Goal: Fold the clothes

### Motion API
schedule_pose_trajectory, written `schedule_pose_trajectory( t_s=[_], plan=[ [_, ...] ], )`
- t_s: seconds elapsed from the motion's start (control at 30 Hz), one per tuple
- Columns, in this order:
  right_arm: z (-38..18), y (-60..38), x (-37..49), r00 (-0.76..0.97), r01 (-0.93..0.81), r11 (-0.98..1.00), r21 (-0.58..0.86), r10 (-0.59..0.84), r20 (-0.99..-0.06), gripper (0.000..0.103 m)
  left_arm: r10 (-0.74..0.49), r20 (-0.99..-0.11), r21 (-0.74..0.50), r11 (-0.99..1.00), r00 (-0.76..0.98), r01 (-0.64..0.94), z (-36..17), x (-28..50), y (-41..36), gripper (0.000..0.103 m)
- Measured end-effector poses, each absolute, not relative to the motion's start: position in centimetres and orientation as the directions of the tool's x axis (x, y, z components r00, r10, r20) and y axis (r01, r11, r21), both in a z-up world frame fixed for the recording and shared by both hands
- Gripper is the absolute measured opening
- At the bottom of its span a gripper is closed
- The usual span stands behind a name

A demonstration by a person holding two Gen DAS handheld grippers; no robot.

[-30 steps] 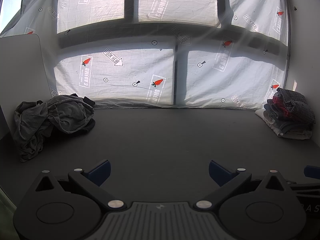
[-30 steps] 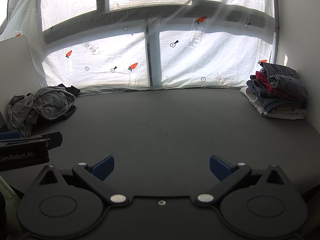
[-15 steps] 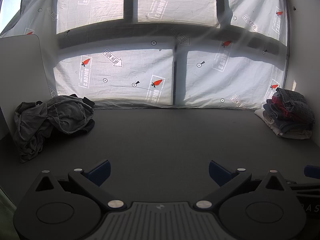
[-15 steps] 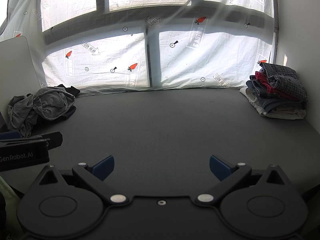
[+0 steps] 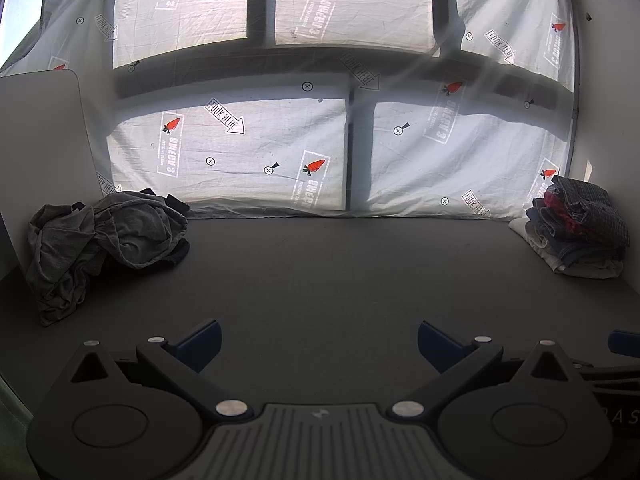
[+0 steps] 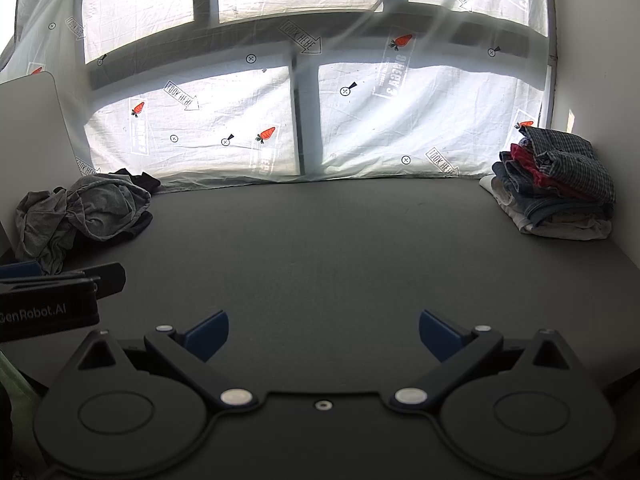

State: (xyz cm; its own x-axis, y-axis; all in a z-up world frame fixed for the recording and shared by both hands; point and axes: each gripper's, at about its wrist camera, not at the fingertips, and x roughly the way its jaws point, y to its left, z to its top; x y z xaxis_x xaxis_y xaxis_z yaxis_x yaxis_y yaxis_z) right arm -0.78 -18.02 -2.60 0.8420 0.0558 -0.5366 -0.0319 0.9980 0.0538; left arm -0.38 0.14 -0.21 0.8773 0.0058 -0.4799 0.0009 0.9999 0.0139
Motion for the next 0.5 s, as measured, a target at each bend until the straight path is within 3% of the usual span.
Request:
schedule_pose_trajectory(
  t_s=[0.5],
  plan=[
    [-3.06, -18.12, -0.93, 0.839, -0.006, 0.998, 0.07, 0.043, -0.543, 0.103, 0.016, -0.5, 0.034, 0.999, 0.866, 0.001, -0.7, -0.75, 0.16, 0.103]
  ],
)
